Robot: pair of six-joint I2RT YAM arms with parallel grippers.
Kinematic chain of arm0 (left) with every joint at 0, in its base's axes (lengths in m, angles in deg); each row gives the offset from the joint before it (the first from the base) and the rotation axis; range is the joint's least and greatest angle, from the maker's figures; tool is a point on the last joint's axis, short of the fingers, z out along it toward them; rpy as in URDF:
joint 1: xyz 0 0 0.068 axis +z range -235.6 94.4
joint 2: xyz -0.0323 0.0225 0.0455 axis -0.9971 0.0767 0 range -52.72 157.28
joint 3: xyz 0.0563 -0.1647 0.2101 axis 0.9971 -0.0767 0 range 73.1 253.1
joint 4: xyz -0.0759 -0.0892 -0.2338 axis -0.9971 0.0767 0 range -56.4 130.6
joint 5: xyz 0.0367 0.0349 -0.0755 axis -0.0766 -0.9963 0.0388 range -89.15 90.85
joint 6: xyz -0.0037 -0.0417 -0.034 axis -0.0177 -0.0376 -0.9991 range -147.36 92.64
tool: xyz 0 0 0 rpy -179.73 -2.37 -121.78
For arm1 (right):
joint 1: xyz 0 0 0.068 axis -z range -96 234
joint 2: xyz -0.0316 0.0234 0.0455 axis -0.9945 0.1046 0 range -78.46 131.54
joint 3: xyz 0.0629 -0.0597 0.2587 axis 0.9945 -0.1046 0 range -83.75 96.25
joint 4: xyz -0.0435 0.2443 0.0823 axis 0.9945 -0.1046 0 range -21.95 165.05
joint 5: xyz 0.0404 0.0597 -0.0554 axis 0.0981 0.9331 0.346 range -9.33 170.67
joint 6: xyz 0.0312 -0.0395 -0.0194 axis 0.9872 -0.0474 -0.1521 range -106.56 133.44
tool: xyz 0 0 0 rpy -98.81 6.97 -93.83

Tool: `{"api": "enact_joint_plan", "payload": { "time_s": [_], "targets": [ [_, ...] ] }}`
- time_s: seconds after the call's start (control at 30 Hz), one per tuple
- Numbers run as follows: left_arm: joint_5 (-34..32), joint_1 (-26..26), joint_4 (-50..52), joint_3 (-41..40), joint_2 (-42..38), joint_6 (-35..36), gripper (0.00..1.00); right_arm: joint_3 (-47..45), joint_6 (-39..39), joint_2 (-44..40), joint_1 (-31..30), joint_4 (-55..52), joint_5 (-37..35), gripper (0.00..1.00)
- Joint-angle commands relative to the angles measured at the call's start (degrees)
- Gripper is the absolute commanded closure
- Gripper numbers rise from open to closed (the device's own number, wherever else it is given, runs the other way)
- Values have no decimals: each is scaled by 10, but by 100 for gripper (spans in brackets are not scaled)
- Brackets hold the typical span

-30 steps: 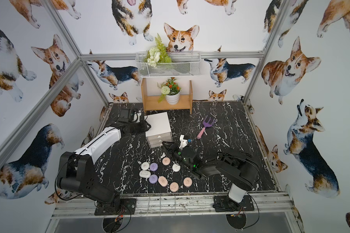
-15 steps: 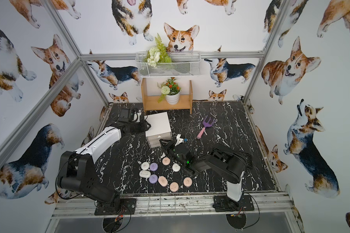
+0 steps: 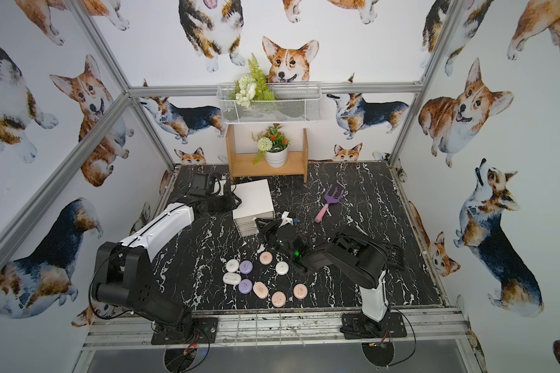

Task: Put the bluetooth earphones in the drawer according to color
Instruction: Open the drawer in the storage box.

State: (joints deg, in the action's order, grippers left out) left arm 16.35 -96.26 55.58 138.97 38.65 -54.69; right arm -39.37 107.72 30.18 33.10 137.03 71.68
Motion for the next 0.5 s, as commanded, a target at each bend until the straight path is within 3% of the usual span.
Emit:
{"api": "enact_joint_plan", "payload": {
  "time_s": [0.0,0.47],
  "targets": [
    [-20,-2,102,-13,14,22,55,12,6,6,0,-3,-5,71],
    [-18,-2,103,-17,13,23,56,31,18,22,6,0,-15,76]
  ]
}}
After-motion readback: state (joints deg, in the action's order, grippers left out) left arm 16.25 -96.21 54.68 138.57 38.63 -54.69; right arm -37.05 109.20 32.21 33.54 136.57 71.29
